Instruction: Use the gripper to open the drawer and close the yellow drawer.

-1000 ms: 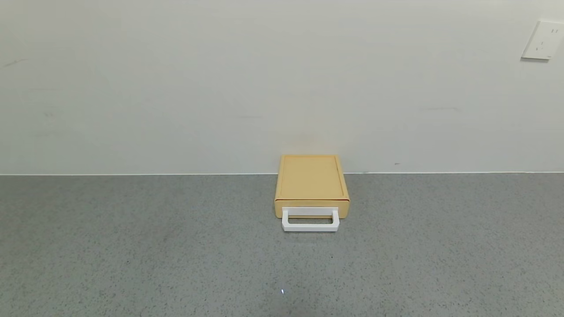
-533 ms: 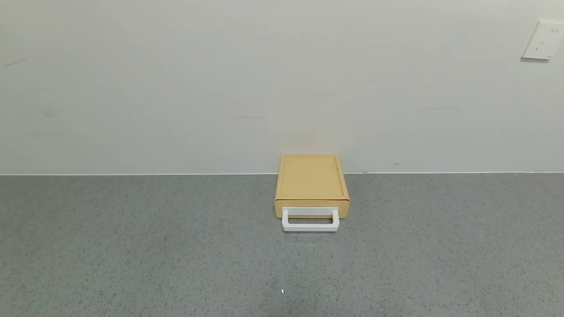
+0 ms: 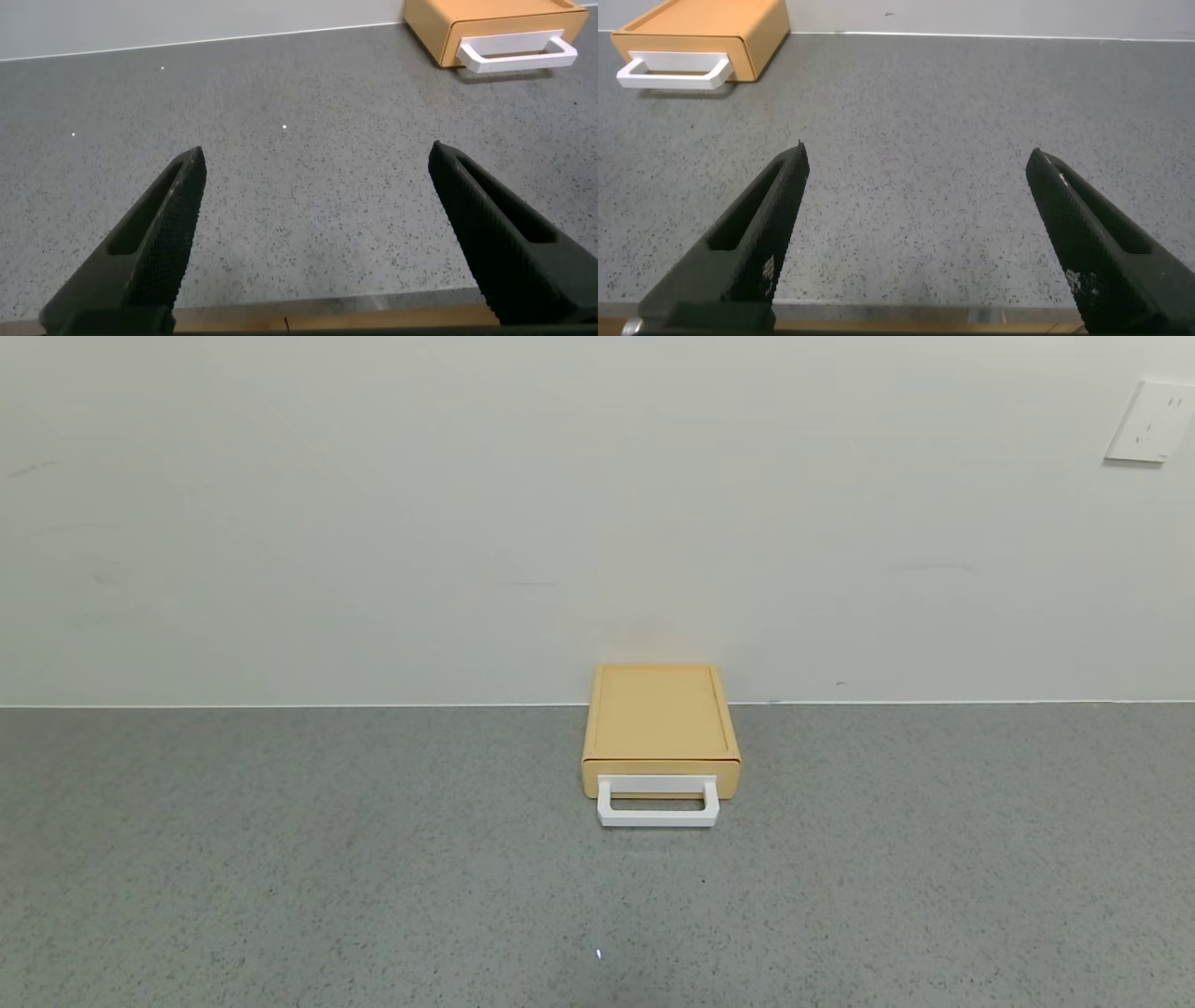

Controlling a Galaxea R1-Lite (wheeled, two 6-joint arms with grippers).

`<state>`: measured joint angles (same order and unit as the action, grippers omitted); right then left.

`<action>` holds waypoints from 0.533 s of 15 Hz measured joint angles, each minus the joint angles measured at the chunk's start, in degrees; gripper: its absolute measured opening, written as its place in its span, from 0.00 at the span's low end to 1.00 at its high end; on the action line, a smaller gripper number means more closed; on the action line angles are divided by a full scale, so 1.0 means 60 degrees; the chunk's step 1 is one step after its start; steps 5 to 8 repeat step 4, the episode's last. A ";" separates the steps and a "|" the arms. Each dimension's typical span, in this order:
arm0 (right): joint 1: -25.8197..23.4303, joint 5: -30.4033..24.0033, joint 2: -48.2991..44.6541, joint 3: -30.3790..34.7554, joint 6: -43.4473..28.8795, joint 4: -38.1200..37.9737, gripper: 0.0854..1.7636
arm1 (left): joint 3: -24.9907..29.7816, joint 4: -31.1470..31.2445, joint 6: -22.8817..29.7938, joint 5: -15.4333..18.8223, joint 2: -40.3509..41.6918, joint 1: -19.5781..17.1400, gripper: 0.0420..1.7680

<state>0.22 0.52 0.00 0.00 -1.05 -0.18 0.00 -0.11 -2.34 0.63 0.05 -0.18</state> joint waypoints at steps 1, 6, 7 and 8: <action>0.0000 0.0004 0.0000 0.0000 0.0000 0.0000 0.97 | 0.0000 -0.0004 -0.0012 -0.0002 0.0000 0.0000 0.97; 0.0000 0.0000 0.0000 0.0000 0.0002 0.0004 0.97 | 0.0000 0.0002 -0.0014 0.0004 0.0000 0.0000 0.97; 0.0000 0.0000 0.0000 0.0000 0.0002 0.0004 0.97 | 0.0000 0.0002 -0.0014 0.0004 0.0000 0.0000 0.97; 0.0000 0.0000 0.0000 0.0000 0.0002 0.0004 0.97 | 0.0000 0.0002 -0.0014 0.0004 0.0000 0.0000 0.97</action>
